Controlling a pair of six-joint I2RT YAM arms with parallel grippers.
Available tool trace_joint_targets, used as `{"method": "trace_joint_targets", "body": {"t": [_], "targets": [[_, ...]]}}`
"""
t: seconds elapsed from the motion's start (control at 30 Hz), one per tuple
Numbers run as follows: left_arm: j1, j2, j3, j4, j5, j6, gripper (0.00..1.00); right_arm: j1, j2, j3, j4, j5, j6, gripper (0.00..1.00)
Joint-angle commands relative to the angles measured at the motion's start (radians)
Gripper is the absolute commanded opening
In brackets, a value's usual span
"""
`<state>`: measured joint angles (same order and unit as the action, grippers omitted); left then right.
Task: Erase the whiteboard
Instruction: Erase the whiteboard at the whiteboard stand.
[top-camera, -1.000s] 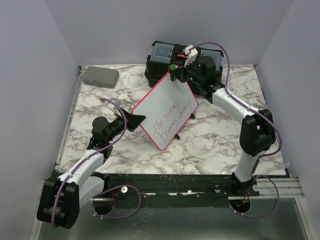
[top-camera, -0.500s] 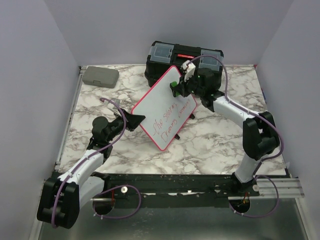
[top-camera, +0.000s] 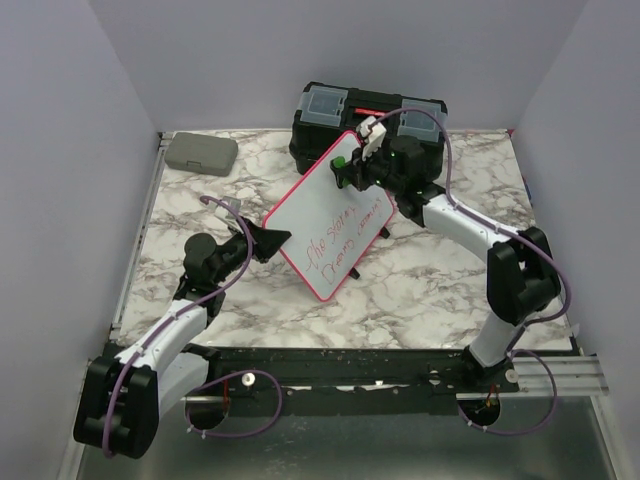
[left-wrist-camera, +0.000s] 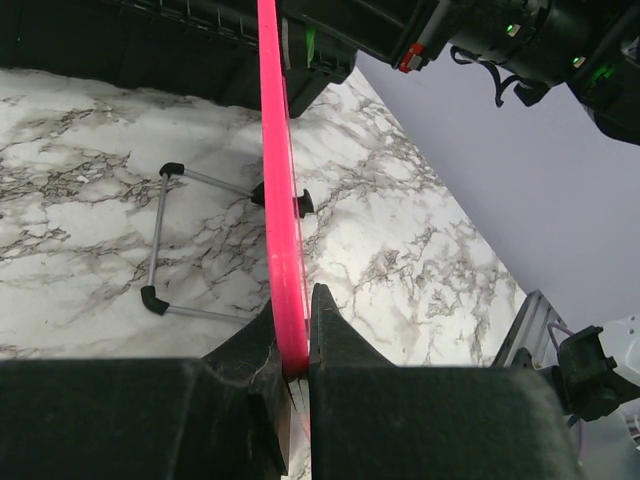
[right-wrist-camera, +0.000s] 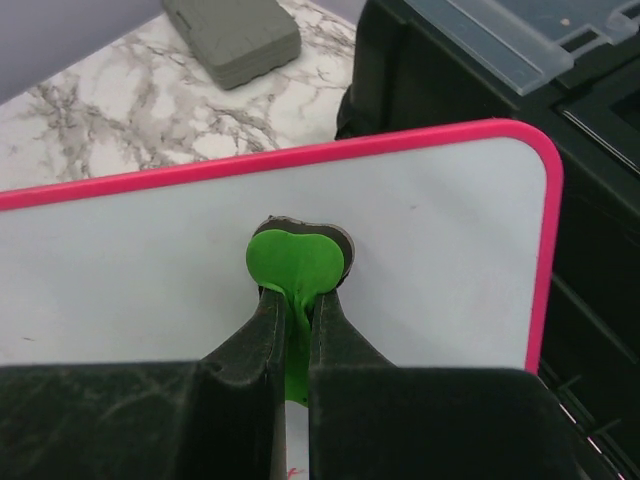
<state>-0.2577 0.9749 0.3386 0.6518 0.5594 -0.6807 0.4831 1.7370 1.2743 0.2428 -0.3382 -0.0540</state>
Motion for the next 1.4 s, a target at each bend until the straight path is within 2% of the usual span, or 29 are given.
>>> {"method": "trace_joint_targets", "body": {"t": [0.0, 0.2, 0.33, 0.53, 0.63, 0.77, 0.9, 1.0, 1.1, 1.37], "targets": [[-0.037, -0.038, -0.021, -0.041, 0.162, 0.082, 0.00, -0.014, 0.038, -0.068, 0.052, 0.061, -0.022, 0.01], [-0.037, -0.054, -0.030, -0.054, 0.142, 0.082, 0.00, 0.001, -0.078, -0.243, 0.125, -0.117, -0.015, 0.01], [-0.037, -0.041, -0.042, -0.025, 0.130, 0.059, 0.00, 0.072, -0.183, -0.321, 0.130, -0.157, -0.029, 0.01], [-0.046, -0.027, -0.061, 0.020, 0.096, 0.018, 0.00, 0.274, -0.262, -0.381, 0.112, -0.079, -0.091, 0.01], [-0.049, -0.037, -0.068, 0.018, 0.068, 0.005, 0.00, 0.328, -0.257, -0.395, 0.110, -0.033, -0.106, 0.01], [-0.049, -0.066, -0.079, 0.001, 0.027, -0.007, 0.00, 0.325, -0.254, -0.375, 0.104, 0.078, -0.101, 0.01], [-0.049, -0.098, -0.088, -0.019, -0.022, -0.036, 0.00, 0.277, -0.302, -0.358, 0.076, 0.074, -0.105, 0.01], [-0.049, -0.112, -0.086, -0.036, -0.058, -0.067, 0.00, 0.269, -0.322, -0.330, -0.007, 0.025, -0.163, 0.01], [-0.049, -0.122, -0.080, -0.049, -0.086, -0.101, 0.00, 0.274, -0.321, -0.353, -0.043, -0.111, -0.173, 0.01], [-0.049, -0.126, -0.046, -0.113, -0.109, -0.115, 0.00, 0.315, -0.313, -0.430, -0.016, -0.119, -0.209, 0.01]]}}
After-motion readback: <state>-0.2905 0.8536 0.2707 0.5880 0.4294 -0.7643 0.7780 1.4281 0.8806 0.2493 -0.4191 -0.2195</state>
